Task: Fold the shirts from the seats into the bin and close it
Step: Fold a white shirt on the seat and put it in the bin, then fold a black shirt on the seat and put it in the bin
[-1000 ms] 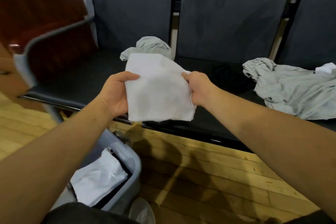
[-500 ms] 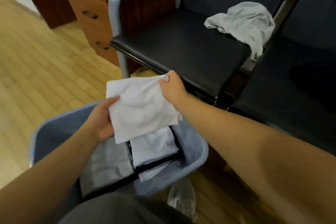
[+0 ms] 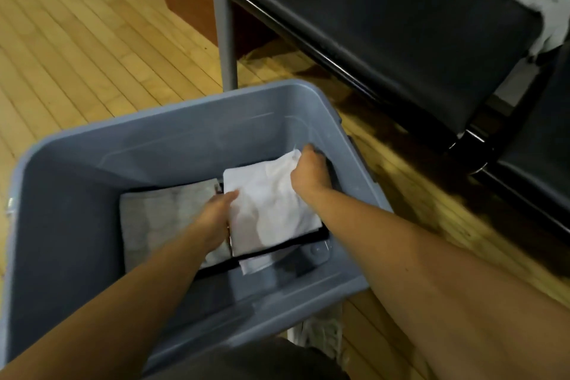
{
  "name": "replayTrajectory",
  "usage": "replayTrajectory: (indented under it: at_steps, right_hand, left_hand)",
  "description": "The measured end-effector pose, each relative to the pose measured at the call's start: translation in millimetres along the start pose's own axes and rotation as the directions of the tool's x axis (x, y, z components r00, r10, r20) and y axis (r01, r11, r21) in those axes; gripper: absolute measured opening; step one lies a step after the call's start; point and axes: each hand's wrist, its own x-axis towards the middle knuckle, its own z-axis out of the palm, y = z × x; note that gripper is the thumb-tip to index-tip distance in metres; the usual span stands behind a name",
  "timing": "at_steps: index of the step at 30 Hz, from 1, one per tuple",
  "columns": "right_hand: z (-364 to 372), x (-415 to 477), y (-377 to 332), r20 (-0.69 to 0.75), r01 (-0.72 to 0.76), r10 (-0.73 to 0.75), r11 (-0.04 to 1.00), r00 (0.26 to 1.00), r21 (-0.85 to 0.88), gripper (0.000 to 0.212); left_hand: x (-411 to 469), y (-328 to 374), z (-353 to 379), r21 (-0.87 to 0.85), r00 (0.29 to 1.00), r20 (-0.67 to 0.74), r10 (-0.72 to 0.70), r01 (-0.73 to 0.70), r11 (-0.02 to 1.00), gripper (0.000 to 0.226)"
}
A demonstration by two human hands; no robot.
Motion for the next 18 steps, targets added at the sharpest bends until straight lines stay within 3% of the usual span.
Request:
replayTrajectory:
  at_steps: [3, 6, 8, 9, 11, 18]
  right_hand:
    - [5.5, -0.4, 6.0, 0.077, 0.001, 0.000, 1.000, 0.997, -0.007, 0.040]
    - [-2.7, -7.5, 11.4, 0.153, -0.035, 0.034, 0.999, 0.988, 0.003, 0.040]
    - [-18.7, -8.7, 11.5, 0.168, -0.021, 0.014, 0.999, 0.986, 0.039, 0.021]
    - [-30.3, -8.4, 9.5, 0.174, -0.002, -0.008, 0.998, 0.985, 0.056, 0.006]
    - [-59.2, -7.1, -1.0, 0.156, 0.049, -0.058, 0.997, 0.986, 0.060, 0.023]
    - [-200.1, -13.9, -46.1, 0.082, 0.159, -0.194, 0.936, 0.978, 0.313, 0.014]
  left_hand:
    - [15.5, -2.8, 3.3, 0.475, 0.978, -0.181, 0.106, -0.008, 0.880, 0.038]
    - [13.6, 19.3, -2.2, 0.648, 0.945, -0.213, 0.247, -0.053, 0.760, 0.041]
    - [5.5, 43.7, -6.1, 0.728, 0.935, -0.159, 0.317, -0.106, 0.677, 0.023]
    - [-2.3, 58.7, -4.1, 0.749, 0.937, -0.122, 0.329, -0.130, 0.649, 0.016]
    - [-22.4, 90.7, 3.1, 0.743, 0.935, -0.069, 0.347, -0.184, 0.644, 0.020]
    - [-135.9, 204.2, 83.4, 0.668, 0.876, 0.098, 0.472, -0.410, 0.621, 0.020]
